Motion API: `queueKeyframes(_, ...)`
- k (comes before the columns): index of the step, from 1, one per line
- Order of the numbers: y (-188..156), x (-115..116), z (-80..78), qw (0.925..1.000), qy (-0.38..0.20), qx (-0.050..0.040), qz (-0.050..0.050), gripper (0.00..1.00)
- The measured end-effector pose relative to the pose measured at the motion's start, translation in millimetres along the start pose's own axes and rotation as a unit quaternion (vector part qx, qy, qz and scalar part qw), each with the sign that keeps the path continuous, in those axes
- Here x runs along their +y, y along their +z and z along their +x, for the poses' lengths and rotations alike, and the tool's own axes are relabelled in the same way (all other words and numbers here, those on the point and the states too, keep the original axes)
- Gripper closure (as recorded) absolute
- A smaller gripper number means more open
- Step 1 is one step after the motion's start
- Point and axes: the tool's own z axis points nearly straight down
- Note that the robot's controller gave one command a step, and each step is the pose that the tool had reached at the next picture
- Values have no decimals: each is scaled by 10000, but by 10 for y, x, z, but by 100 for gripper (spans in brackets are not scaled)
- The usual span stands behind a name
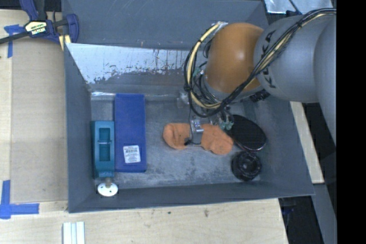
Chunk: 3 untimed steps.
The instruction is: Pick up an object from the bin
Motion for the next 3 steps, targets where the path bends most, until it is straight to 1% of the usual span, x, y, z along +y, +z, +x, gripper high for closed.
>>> queueKeyframes(1,296,-87,172,9969,-784,21,-3,100)
queueKeyframes(2,296,-87,172,9969,-782,21,-3,100)
queueKeyframes(3,-1566,257,34,9971,-758,-22,-1,100)
